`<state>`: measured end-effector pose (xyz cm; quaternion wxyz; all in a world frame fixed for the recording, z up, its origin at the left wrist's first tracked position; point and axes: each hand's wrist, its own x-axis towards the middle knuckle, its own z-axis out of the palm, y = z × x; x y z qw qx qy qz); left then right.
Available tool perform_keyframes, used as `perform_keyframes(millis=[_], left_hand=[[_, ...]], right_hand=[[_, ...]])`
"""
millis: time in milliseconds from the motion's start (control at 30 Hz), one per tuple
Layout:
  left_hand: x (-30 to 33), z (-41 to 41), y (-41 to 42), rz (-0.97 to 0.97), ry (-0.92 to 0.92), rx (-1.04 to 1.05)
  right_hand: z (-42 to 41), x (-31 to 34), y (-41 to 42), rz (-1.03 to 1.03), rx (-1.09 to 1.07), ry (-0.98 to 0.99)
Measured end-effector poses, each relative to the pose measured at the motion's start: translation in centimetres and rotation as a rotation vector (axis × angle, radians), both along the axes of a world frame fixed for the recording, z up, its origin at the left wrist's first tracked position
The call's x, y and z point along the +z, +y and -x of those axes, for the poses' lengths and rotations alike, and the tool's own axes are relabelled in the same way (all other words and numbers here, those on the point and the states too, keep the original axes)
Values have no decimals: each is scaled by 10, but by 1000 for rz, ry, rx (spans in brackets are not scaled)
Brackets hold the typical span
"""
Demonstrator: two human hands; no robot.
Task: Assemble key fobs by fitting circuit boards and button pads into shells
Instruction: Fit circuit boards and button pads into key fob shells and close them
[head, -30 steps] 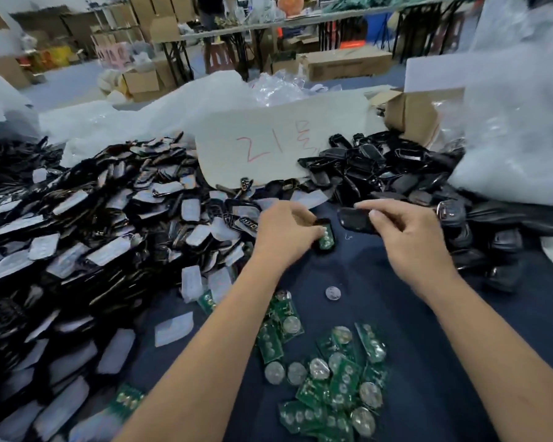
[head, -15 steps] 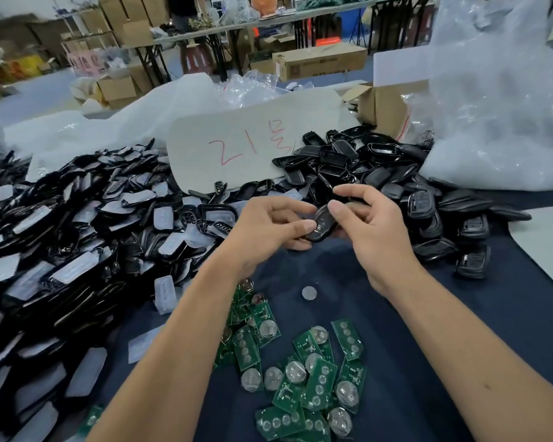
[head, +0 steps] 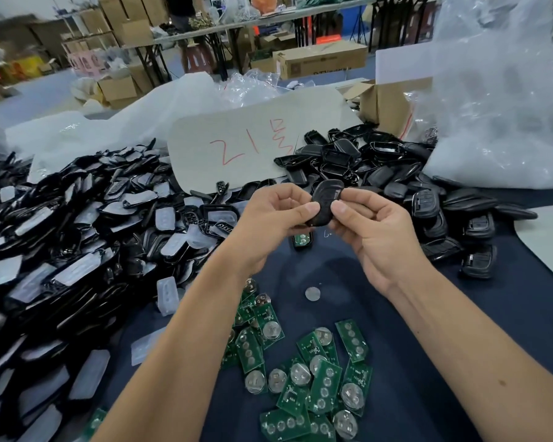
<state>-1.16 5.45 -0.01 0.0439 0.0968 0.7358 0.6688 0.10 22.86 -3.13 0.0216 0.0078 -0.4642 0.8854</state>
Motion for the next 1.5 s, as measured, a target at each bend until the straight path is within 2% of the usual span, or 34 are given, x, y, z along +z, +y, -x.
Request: perform_keyframes(millis=[100,200,267,400,467,567,633,700,800,933,1000,1133,1500], left_hand=[[-7,-1,10,294,295,175],[-15,-6,19,477,525,209],[-17,-6,21,548,606,187],[-18,-1,5,575,532,53],[-20,2,-5,610,460,94],[-27,9,-14,893,321,173],[-29,10,-13,1002,240,146],[-28,9,-11,950,227,125],[-25,7,-9,710,179,176],[-19,2,-3,41,-107,237],[-15,2,-2,-151,-223,235],[-11,3,-1,-243,-317,193],[-10,-1,0,-257,-292,178]], right_hand=[[-2,-4,-8,-125,-119,-2],[-4,-7,-14,-153,-161,49],[-5,-8,-15,-149,-165,66],[-2,-10,-12,-147,-142,29],[1,-8,-9,-115,-135,14],[4,-3,-5,-36,-71,-16],[5,-3,-2,1,-3,-27],[5,-3,1,5,58,-28],[6,0,5,12,122,-38],[7,2,9,-11,193,-72],[7,2,9,-34,212,-75],[6,2,10,-44,233,-72],[6,1,7,-29,211,-71]])
